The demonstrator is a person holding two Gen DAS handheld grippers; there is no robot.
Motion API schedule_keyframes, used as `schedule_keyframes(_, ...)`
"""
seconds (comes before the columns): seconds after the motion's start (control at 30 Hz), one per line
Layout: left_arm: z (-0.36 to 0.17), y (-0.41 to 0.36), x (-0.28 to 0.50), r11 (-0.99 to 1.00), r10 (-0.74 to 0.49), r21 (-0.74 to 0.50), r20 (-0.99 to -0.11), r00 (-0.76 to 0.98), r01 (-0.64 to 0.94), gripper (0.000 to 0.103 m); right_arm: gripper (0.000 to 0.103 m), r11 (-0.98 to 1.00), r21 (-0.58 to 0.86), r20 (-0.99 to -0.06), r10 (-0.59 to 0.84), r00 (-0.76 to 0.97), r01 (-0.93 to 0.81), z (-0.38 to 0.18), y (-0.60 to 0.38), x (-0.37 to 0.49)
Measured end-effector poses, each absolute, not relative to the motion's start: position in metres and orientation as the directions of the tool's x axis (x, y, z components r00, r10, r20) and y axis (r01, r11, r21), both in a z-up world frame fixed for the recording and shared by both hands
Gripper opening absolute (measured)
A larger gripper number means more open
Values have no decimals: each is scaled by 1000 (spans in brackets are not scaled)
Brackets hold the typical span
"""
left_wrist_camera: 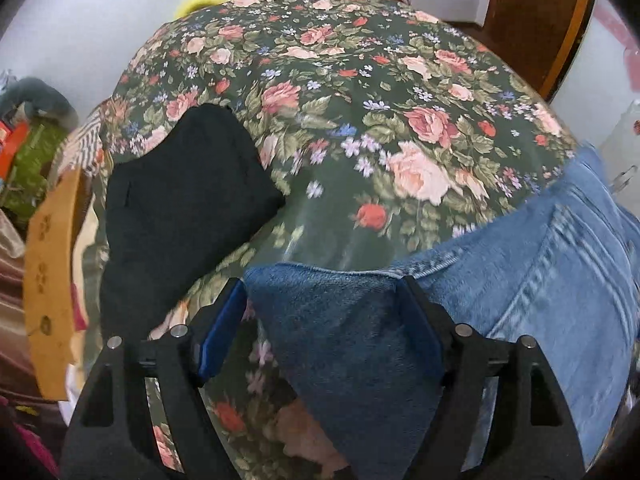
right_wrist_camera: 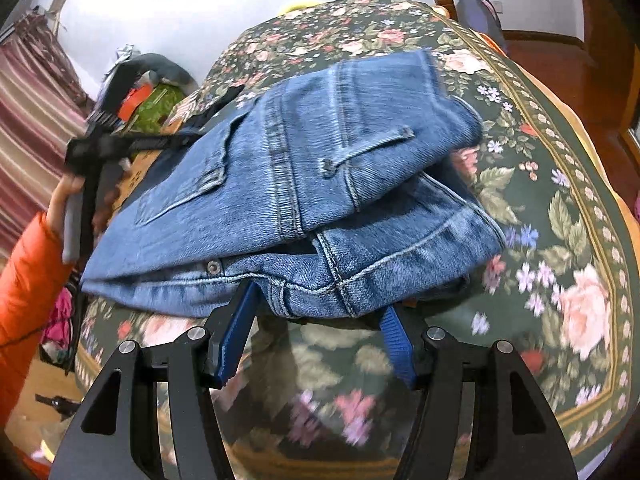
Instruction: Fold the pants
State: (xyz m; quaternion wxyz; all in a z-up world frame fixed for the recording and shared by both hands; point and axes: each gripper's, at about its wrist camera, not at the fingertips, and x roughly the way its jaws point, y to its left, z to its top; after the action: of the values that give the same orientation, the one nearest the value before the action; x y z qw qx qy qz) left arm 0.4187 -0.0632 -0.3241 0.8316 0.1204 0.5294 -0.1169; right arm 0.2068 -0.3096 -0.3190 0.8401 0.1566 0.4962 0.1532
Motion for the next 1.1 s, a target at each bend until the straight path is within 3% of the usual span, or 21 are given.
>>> schedule_keyframes(0.3, -311, -21, 320, 958, -130, -9, -903, 409, 285, 78, 57, 960, 273, -808, 261, 528, -57, -297, -319, 245)
schedule_keyframes(0.6, -303, -10, 232, 967, -242, -191, -893, 379, 167, 77, 57, 942, 279, -754, 334, 565, -184, -256, -291, 207)
schedule_keyframes(0.77, -301, -3, 223, 964, -257, -208, -882, 394, 164, 77, 56, 921, 284, -755, 387, 529, -268, -258, -263, 177)
schedule_keyframes(0.9, -299, -3, 218, 966, -237, -166, -875, 423, 197, 77, 51, 927, 204, -791, 346, 505, -315, -280, -246, 162)
schedule_keyframes(1.1, -295, -3, 218, 971, -210, -136, -881, 424, 199, 77, 50, 928, 257, -789, 363, 495, -271, -281, -273, 155)
